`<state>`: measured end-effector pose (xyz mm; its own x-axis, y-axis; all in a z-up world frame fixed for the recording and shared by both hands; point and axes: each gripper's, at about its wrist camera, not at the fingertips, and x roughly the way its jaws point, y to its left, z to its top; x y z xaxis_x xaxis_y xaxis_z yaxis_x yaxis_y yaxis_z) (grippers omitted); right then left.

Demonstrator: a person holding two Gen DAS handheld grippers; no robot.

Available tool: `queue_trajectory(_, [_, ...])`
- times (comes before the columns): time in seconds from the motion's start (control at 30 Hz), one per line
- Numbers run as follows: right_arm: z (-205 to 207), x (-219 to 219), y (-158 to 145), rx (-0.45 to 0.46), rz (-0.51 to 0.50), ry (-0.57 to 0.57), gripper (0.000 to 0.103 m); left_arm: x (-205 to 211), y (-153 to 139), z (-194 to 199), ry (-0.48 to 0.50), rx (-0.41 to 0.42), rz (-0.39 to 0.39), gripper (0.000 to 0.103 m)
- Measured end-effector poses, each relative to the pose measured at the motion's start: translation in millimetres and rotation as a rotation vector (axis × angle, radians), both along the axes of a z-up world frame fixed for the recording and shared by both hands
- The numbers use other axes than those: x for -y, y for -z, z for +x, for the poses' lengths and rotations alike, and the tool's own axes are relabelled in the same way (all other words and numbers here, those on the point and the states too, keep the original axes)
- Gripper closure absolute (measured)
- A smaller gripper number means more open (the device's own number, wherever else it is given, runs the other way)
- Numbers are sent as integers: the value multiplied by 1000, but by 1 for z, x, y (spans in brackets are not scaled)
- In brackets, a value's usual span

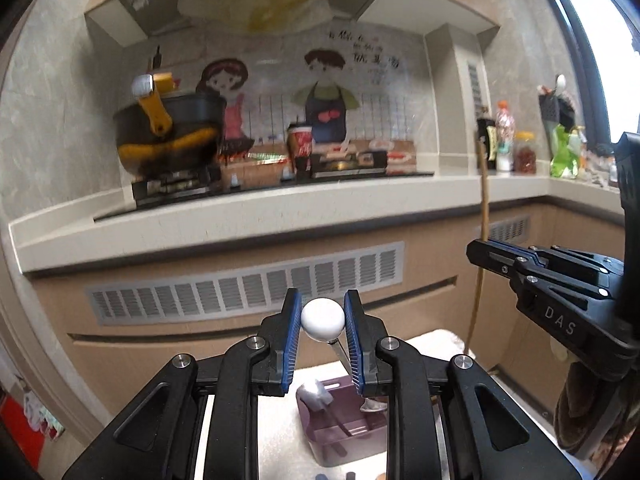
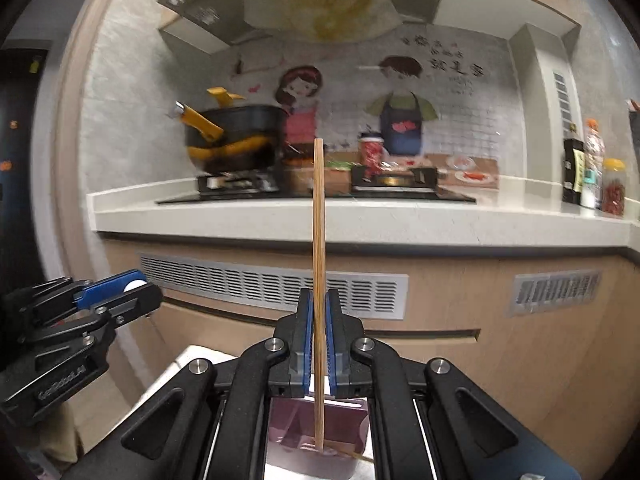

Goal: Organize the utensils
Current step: 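Carry the chopstick and white-knob spoon over the caddy and lower them in, then open both tools to drop the utensils into the caddy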

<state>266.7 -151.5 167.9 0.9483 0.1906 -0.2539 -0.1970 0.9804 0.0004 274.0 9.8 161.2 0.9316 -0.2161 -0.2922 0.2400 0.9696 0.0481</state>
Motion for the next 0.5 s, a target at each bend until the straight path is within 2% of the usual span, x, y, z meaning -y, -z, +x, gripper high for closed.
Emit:
queue_trajectory(0.2, [37, -5, 34, -84, -13, 27, 98, -3, 35, 39, 0, -93, -36, 80])
queue_trajectory(0.4, [54, -8, 67, -175, -36, 21, 98, 1, 66, 67, 0, -180, -51, 80])
queue_trajectory(0.47, [59, -10, 75, -214, -46, 8, 96, 6, 76, 75, 16, -219, -58, 75])
queue_trajectory(0.5, [62, -11, 79, -238, -54, 1, 89, 6, 80, 78, 17, -233, -62, 65])
